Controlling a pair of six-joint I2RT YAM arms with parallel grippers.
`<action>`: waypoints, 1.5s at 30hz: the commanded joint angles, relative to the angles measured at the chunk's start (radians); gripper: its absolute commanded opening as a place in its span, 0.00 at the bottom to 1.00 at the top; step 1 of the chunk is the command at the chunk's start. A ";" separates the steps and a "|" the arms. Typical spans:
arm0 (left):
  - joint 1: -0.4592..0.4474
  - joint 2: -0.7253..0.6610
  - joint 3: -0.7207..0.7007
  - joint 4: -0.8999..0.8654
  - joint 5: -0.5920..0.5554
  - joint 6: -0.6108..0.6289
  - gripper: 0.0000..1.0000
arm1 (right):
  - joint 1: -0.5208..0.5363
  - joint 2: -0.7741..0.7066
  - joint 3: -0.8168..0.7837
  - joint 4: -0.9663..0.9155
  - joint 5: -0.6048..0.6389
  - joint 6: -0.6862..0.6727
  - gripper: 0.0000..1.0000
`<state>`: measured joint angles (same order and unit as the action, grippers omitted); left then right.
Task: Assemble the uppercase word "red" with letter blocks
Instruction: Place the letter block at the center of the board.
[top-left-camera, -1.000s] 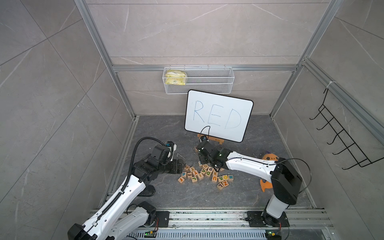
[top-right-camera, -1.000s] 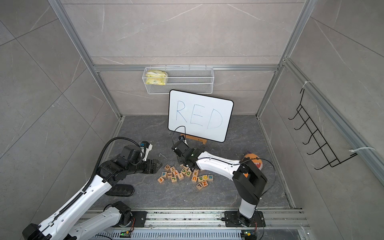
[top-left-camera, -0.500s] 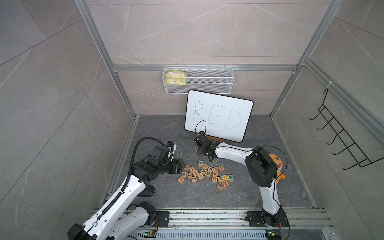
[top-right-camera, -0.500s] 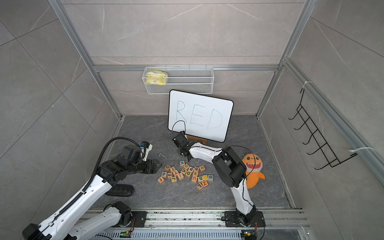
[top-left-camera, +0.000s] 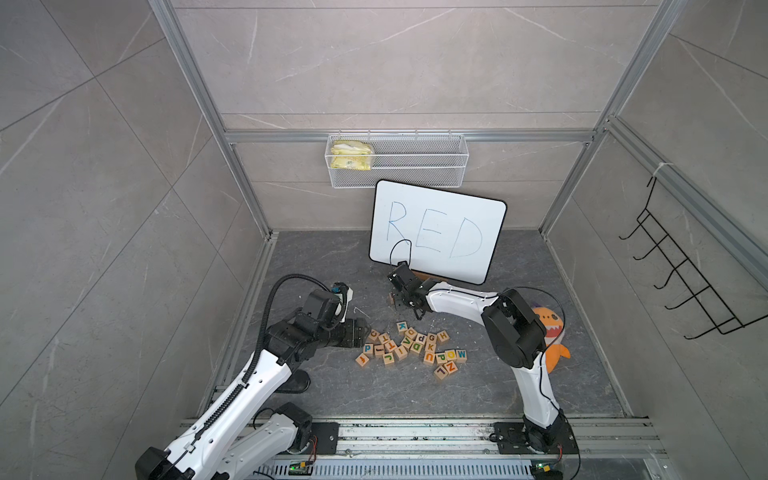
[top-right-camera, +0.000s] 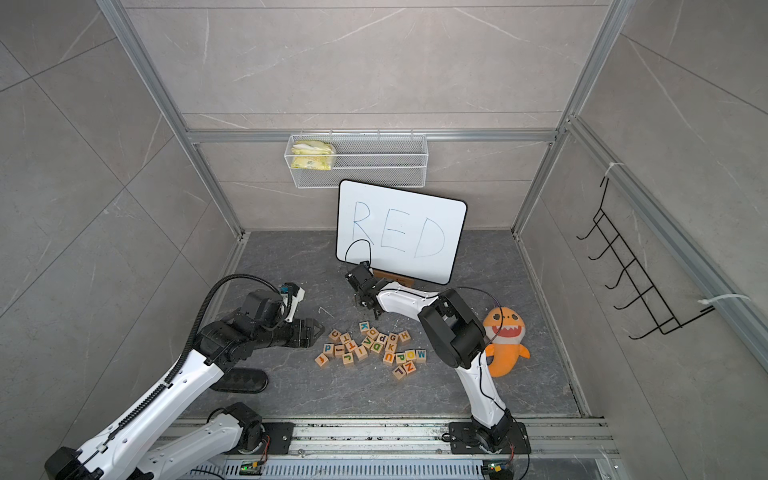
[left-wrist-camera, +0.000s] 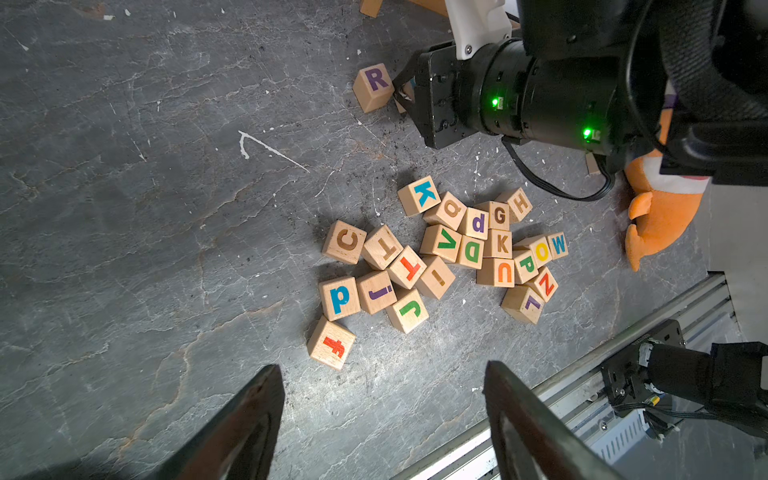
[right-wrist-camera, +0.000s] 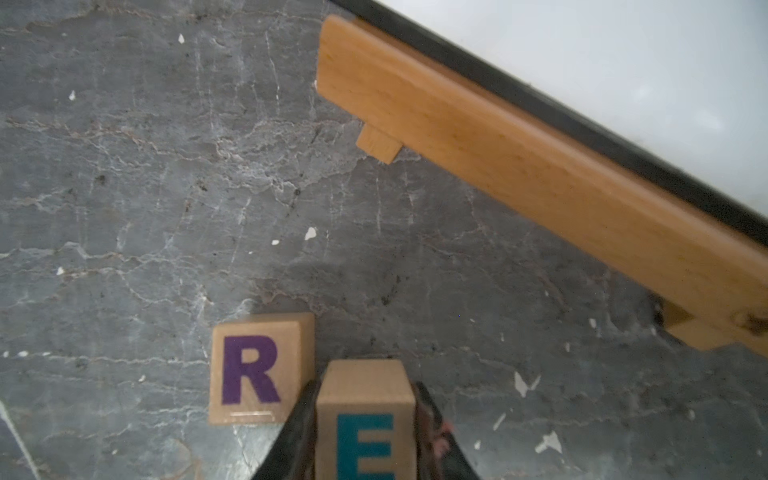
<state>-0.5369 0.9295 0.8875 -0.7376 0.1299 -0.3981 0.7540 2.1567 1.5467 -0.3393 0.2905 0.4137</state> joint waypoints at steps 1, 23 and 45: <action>-0.004 -0.007 0.020 -0.015 -0.015 -0.004 0.79 | 0.005 0.029 0.032 -0.002 -0.026 -0.006 0.18; -0.003 -0.013 0.020 -0.015 -0.024 -0.005 0.79 | -0.004 0.053 0.106 -0.157 0.134 0.204 0.21; -0.003 -0.018 0.020 -0.017 -0.030 -0.006 0.79 | 0.007 0.083 0.108 -0.151 0.071 0.281 0.27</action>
<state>-0.5369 0.9283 0.8875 -0.7380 0.1066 -0.3981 0.7532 2.2124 1.6363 -0.4706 0.3595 0.6678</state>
